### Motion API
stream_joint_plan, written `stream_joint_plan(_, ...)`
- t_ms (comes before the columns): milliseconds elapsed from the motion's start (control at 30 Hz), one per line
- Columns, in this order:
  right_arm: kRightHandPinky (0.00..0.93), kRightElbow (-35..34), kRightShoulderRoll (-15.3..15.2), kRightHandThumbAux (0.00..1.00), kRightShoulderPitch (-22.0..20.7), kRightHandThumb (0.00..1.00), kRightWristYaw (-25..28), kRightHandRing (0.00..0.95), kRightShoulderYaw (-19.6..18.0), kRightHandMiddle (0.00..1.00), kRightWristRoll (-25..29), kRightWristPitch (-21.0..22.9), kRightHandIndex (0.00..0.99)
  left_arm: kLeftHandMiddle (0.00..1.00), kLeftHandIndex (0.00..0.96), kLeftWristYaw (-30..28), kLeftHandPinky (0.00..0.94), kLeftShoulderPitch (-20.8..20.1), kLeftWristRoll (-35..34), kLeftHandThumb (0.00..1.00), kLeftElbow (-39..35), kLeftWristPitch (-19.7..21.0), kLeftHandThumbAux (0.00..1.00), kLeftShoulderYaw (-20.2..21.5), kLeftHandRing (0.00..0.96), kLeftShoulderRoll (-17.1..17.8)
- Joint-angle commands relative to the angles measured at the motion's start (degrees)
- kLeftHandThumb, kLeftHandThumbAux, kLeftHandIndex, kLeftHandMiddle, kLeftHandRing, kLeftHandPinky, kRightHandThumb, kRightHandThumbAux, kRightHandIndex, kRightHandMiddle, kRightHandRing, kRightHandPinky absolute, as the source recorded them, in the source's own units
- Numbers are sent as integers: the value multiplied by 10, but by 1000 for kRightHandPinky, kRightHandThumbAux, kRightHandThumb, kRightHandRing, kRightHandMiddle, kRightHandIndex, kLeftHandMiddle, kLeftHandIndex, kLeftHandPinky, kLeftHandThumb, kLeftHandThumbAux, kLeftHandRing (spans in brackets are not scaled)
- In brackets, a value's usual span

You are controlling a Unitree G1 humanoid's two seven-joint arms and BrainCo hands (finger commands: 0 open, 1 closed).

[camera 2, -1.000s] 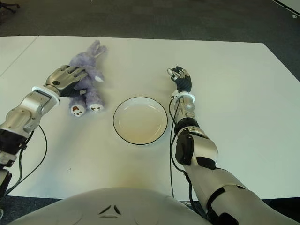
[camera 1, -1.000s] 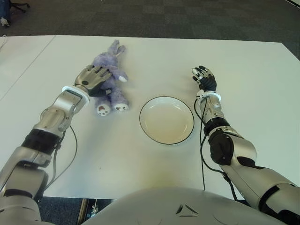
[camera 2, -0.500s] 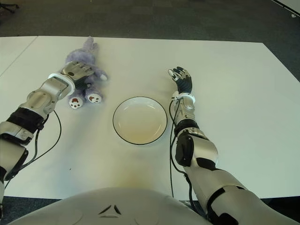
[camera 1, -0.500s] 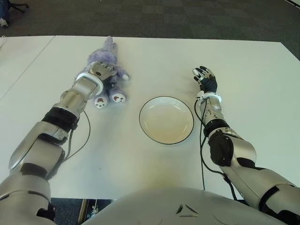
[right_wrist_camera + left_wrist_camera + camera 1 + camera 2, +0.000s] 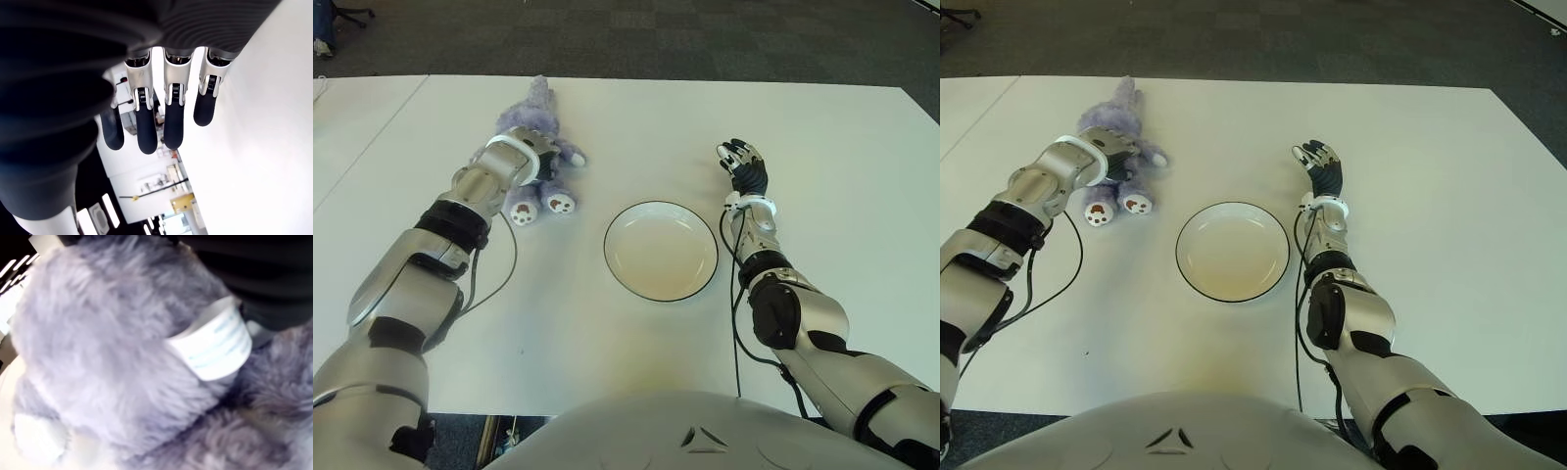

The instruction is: Put the doll into the plate.

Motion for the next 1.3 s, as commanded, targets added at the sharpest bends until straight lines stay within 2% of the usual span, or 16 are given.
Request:
stream_joint_plan(33,193,73,16,821,99,32,-37,244,-8,288,6,-6,284,118,397,-51,317,40,-30,740,39,-22,658,-27,163,-26)
stream_joint_plan(133,204,74,16,819,99,31,-36,244,-8,285,7,-6,282,229,428,-43,314,40,-34,737,41,-17,682,-26,213,-29)
stream_joint_plan(233,196,75,16,817,99,30,-37,250,-8,294,8,-8,282,258,432,9,231,48,-30,740,43,-8,681,-21,214,-30)
stream_joint_plan(333,192,75,16,817,100,27,-37,251,-7,296,8,-9,282,264,433,27,213,49,-29,740,46,-7,681,-20,211,-30)
stream_joint_plan(367,192,76,16,818,100,26,-38,251,-6,296,8,-10,282,264,433,68,212,53,-29,740,48,-16,681,-18,211,-27)
stream_joint_plan(433,180,76,16,818,100,28,-39,260,-5,307,7,-12,297,338,434,151,271,58,-27,740,54,-39,681,-15,266,-19)
stream_joint_plan(500,180,76,16,818,100,30,-41,261,-4,308,6,-12,299,347,434,206,281,58,-26,740,59,-59,681,-15,274,-12)
stream_joint_plan(533,181,77,16,818,100,31,-42,260,-3,308,5,-12,299,399,444,242,372,56,-26,795,59,-75,670,-13,362,-5)
stream_joint_plan(567,180,77,16,815,100,33,-43,258,-2,306,5,-11,298,462,441,269,474,55,-26,909,61,-87,651,-13,435,0)
stream_joint_plan(600,180,77,16,814,100,35,-42,258,-2,305,5,-12,297,478,441,288,500,55,-27,938,42,-101,647,-9,454,10)
stream_joint_plan(667,182,77,15,810,101,34,-42,253,-2,301,6,-13,294,575,429,302,544,54,-28,957,23,-114,635,-7,509,21)
stream_joint_plan(767,188,78,15,814,101,36,-41,253,-2,301,7,-14,295,594,426,316,568,63,-25,960,-35,-127,634,-4,534,38)
stream_joint_plan(867,197,78,14,814,101,39,-38,252,-2,297,8,-14,291,608,425,306,581,93,-24,962,-168,-113,634,17,558,57)
stream_joint_plan(1033,181,79,13,809,100,36,-38,249,0,293,7,-13,285,616,423,299,610,120,-22,963,-275,-91,636,44,575,63)
stream_joint_plan(1100,177,79,12,806,101,19,-41,249,2,296,4,-13,281,481,446,315,663,126,-14,951,-304,-86,645,54,505,60)
stream_joint_plan(1300,182,81,12,822,99,18,-42,270,3,316,6,-16,299,449,447,312,672,138,-4,946,-405,-73,649,90,498,56)
